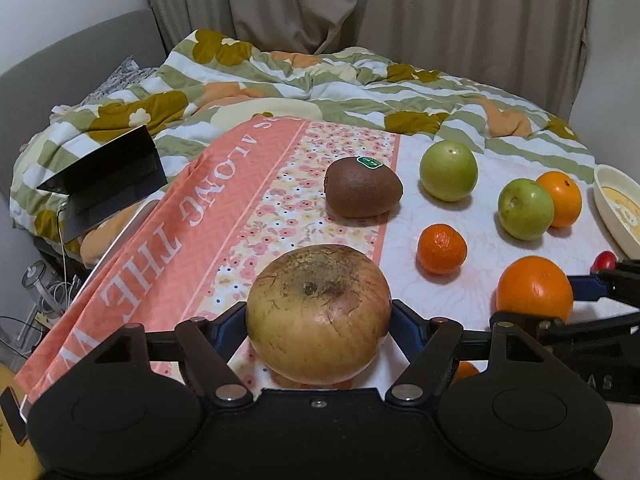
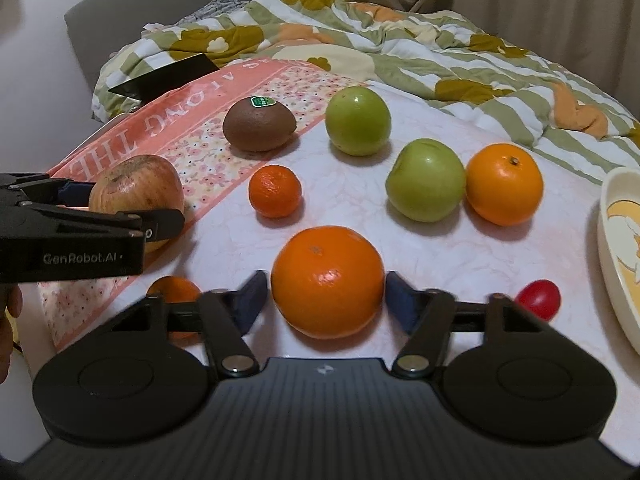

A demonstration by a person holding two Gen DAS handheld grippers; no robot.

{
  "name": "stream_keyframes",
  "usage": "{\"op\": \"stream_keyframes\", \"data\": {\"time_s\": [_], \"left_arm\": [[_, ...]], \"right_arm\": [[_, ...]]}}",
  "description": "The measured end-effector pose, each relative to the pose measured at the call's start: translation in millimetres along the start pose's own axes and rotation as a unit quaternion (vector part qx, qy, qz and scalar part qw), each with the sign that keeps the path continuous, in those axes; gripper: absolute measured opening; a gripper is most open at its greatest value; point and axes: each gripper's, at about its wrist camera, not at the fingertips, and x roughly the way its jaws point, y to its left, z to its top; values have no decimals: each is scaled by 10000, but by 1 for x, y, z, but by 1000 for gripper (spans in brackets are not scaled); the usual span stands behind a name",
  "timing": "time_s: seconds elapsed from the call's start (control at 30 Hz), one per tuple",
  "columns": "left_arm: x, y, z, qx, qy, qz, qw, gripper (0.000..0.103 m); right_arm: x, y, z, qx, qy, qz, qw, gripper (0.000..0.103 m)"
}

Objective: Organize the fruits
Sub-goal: 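Grasp the pale apple with the left tool while the right tool grasps the large orange, then carry the apple in the left tool while the right tool carries the orange to the white bowl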

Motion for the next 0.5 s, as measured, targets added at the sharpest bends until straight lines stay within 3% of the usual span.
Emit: {"op": "stream_keyframes", "data": {"time_s": [0.23, 0.5], "left_arm": [[-11, 4, -1, 100, -55, -89, 9999, 78], [-49, -9, 15, 299, -388, -348, 9982, 78]], "right_arm": [[-10, 0, 0, 206, -39, -110, 9997, 74], [-56, -6, 2, 607, -207, -390, 9972, 74]]}}
